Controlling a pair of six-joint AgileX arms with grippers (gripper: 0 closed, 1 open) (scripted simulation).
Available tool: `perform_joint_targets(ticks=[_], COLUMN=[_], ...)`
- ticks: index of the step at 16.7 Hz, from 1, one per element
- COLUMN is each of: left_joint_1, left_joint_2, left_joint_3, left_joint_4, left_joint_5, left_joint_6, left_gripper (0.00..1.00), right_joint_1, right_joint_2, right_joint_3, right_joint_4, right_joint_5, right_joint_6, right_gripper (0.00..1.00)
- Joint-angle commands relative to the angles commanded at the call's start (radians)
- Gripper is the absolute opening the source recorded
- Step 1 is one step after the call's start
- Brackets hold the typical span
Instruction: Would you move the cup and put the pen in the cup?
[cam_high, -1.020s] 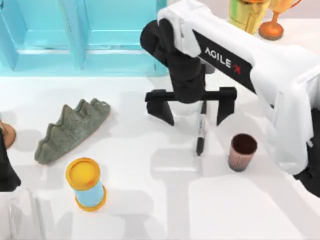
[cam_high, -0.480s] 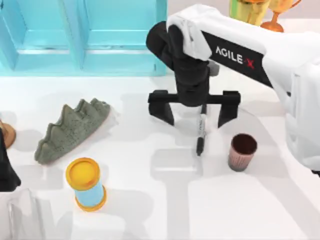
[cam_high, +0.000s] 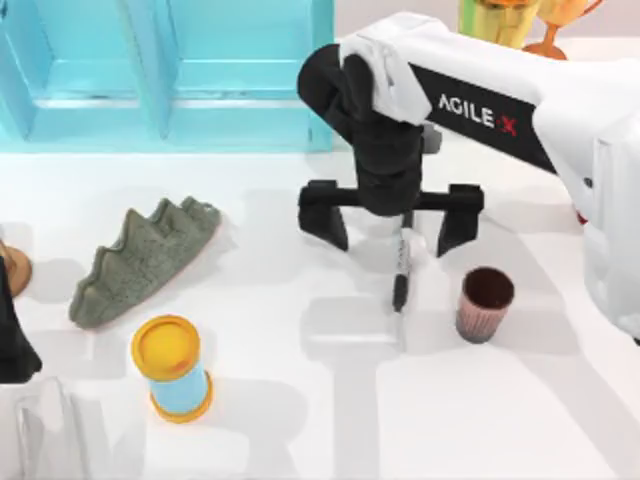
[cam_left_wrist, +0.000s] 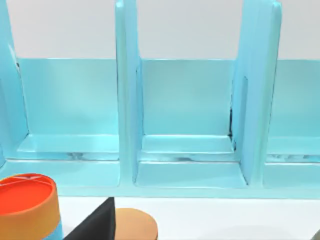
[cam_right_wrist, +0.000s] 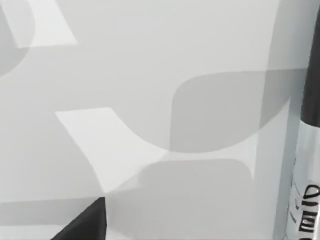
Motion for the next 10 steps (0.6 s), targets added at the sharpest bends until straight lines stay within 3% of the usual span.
perform_joint_targets(ticks=[2,10], left_joint_1=[0.0,0.0], left_joint_2=[0.0,0.0], left_joint_3=[0.0,0.0], left_joint_4=[0.0,0.0], left_joint_5=[0.0,0.0], left_joint_6=[0.0,0.0], left_gripper=[1.0,1.0], right_joint_1=[0.0,0.0], right_joint_2=[0.0,0.0], right_joint_3=[0.0,0.0], right_joint_4=[0.0,0.0], right_joint_5=[0.0,0.0], right_joint_6=[0.0,0.0], right_gripper=[1.0,0.4])
